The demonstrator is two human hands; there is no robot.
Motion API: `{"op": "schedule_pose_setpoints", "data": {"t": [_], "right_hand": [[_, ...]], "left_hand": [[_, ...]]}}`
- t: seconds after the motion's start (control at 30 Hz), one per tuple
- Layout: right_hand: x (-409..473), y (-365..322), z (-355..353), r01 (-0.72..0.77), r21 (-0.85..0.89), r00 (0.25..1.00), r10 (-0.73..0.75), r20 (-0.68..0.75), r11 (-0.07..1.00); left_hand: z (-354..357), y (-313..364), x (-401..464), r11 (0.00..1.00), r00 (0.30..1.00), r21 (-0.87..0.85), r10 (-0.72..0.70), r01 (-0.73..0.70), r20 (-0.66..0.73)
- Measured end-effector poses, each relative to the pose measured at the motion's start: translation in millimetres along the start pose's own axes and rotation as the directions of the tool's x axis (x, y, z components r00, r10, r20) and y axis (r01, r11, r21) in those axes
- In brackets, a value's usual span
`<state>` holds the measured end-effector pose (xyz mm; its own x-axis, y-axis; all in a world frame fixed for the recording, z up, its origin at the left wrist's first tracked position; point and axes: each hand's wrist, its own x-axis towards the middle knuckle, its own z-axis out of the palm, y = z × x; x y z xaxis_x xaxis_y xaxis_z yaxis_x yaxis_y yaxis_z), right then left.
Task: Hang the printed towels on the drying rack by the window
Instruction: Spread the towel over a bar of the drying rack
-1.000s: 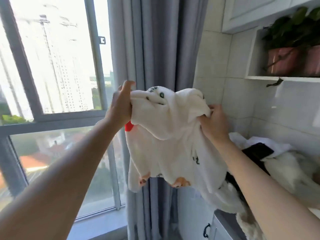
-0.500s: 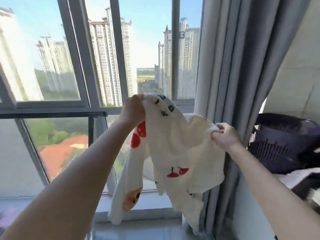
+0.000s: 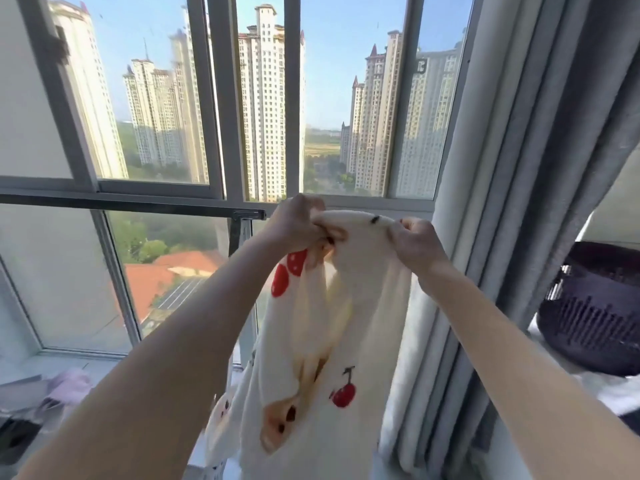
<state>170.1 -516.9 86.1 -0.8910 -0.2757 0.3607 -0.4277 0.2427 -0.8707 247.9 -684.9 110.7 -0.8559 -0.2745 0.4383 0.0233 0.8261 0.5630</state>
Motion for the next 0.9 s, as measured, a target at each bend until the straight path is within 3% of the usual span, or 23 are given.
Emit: {"op": "schedule_pose_setpoints", "data": {"t": [0.1,0.27,0.33,0.47,0.57,0.67,0.73,0.8,0.9], "right_hand": [[10.9,-14.1,7.8,0.033,0.008,0.999,-0.033,-0.016,0.999],[17.0,-26.1,18.8,0.112,0.026,0.992,-0.113,0.047,0.993],[17.7,-20.1,13.3,0.129,-0.048,0.991,-0.127,0.047,0.991],[18.5,4.9,-1.9,0.052,-0.245,0.999,-0.047,0.027,0.968],[14.0,3.6,-2.7,0.084,-0.167,0.993,-0.069,0.095,0.982],[2.2,-8.0,-0.9,0.116,-0.097,0.920,-0.070,0.386,0.988],[-9.9,-8.7,4.7,0.085,-0.104,0.831,-0.013,0.555,0.991],[-16.4,-4.9,13.6,0.101,-0.039,0.840,-0.064,0.539,0.994],[-17.4,-6.1,23.9,0.172,0.041,0.906,-0.175,0.385,0.984]], "left_hand": [[-3.4,-16.4,-13.0,0.991,0.978,0.013,-0.135,0.135,0.159],[10.8,-31.8,-29.9,0.923,0.847,0.053,-0.370,0.380,0.381],[10.3,-28.4,-31.0,0.921,0.860,0.002,-0.366,0.391,0.356],[-2.1,-13.5,-24.1,0.954,0.936,-0.141,-0.221,0.266,0.273],[-0.1,4.8,-16.0,0.982,0.971,-0.029,-0.178,0.185,0.159],[7.9,22.0,-6.6,0.986,0.982,0.042,-0.164,0.161,0.092],[10.5,27.9,-0.6,0.978,0.978,-0.051,-0.201,0.204,0.053],[10.5,31.8,1.7,0.958,0.972,-0.166,-0.230,0.235,0.047],[6.1,31.9,0.5,0.935,0.975,-0.277,-0.202,0.221,0.097]]}}
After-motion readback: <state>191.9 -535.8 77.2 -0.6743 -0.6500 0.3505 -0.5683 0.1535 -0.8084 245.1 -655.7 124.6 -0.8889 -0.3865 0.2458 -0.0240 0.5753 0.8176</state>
